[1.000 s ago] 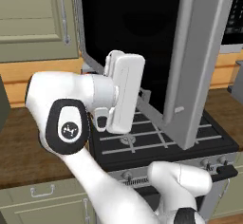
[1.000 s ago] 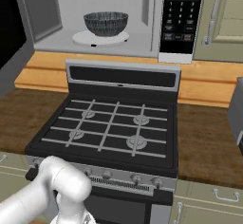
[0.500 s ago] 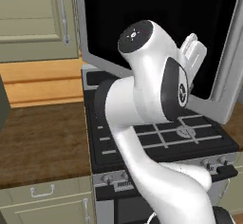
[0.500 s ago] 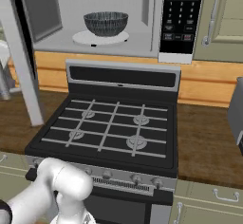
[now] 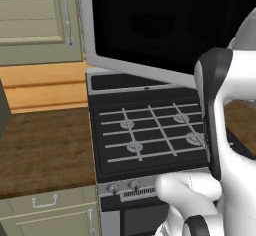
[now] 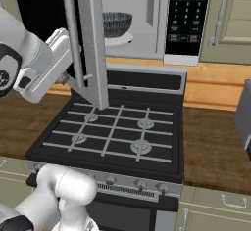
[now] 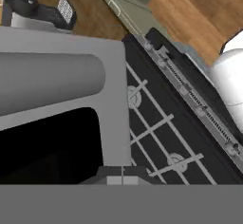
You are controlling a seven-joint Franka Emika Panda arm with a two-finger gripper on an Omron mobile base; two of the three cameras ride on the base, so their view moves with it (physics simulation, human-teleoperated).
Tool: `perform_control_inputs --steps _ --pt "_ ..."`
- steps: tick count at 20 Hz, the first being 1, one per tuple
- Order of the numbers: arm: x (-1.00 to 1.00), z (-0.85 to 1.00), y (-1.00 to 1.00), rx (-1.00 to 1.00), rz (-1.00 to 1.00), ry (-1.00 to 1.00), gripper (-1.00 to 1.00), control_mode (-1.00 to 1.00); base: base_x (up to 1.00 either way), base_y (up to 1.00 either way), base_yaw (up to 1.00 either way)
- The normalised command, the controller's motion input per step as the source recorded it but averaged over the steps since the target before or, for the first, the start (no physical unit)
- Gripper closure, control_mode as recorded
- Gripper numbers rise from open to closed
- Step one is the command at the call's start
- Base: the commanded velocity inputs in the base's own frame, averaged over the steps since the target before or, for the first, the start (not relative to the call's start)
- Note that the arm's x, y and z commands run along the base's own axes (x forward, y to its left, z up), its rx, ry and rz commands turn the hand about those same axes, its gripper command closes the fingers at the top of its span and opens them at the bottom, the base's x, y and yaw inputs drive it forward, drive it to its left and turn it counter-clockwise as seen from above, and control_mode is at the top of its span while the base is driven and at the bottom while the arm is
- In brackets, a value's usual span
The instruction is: Open the microwave, place the bowl with waffle inside the microwave, then close the microwave door and turn it on.
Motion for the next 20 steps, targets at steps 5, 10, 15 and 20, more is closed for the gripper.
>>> perform_control_inputs --steps 5,10,15,20 --pt "1.00 -0.02 -0.79 0.13 0.37 0.00 1.00 -1.00 0.00 0.00 0.00" --pt "1.00 0.00 -0.54 0.03 0.30 0.02 1.00 -1.00 0.00 0.00 0.00" --pt "1.00 -0.07 -0.30 0.00 0.19 0.02 1.00 -1.00 0.00 0.00 0.00" --pt "1.00 -0.21 -0.01 -0.05 0.04 0.05 1.00 -1.00 0.00 0.00 0.00"
